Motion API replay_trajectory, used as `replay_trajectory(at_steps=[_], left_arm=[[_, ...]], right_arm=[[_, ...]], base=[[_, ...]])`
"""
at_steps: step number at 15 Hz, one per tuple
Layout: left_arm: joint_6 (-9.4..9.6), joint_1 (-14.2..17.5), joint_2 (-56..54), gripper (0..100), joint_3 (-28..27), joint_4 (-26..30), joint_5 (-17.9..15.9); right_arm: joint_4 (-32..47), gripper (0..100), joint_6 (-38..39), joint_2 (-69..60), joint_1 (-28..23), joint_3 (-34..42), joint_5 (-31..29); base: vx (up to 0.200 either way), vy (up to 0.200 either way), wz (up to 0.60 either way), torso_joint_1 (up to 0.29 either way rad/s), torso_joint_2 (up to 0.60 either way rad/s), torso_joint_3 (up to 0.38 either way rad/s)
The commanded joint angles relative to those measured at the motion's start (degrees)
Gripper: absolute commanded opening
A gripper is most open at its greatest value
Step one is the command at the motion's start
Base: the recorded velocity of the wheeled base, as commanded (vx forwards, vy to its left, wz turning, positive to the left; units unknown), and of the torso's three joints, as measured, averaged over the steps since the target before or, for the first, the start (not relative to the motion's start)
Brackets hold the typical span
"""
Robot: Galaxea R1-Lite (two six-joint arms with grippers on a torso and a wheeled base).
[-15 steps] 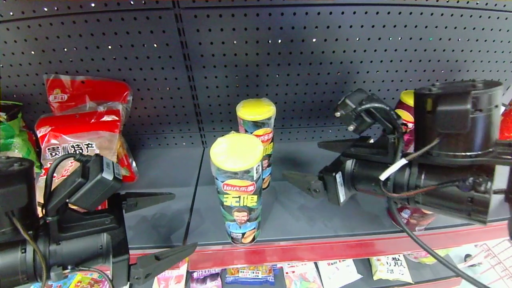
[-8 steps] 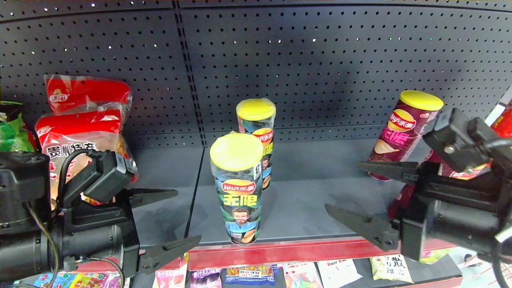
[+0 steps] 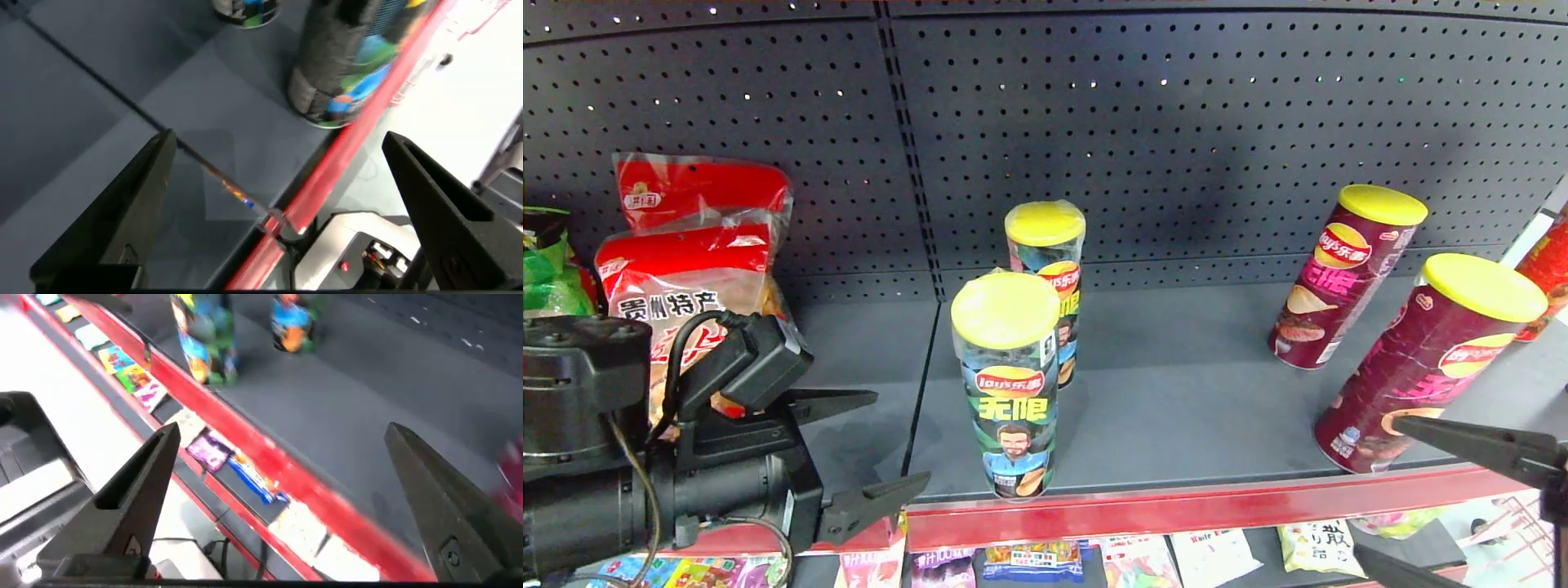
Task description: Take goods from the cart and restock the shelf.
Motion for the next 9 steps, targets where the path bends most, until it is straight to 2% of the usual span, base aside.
replay_trajectory(at_steps=[1,2,5,6,7,9], left_arm=[[0.01,0.2,1.3,100,-0.5,-0.1,0.4],[0.01,0.5,1.5,100,-0.6,-0.1,0.9],[0.01,0.6,1.7,100,-0.3,0.0,1.2],[0.01,0.6,2.3,100,-0.3,-0.1,1.3],[0.01,0.6,3.1,100,-0.4,-0.1,1.5],[0.1,0.6,6.2,100,-1.4,-0.1,2.9]], right_arm=[[4.4,100,0.0,-13.5,-6.3,5.2,-0.9],[8.4,100,0.0,-16.9,-9.0,5.2,-1.0],[25.1,100,0.7,-27.4,-22.6,1.9,-1.1],[31.8,100,1.1,-30.9,-31.2,0.1,-1.1],[34.6,100,1.1,-33.1,-37.7,-0.1,-0.9],[35.6,100,1.1,-37.3,-47.5,1.4,-0.7]], base=[[0.0,0.0,0.0,0.0,0.0,0.0],[0.0,0.0,0.0,0.0,0.0,0.0],[0.0,0.0,0.0,0.0,0.0,0.0],[0.0,0.0,0.0,0.0,0.0,0.0],[0.0,0.0,0.0,0.0,0.0,0.0],[0.0,0.0,0.0,0.0,0.0,0.0]])
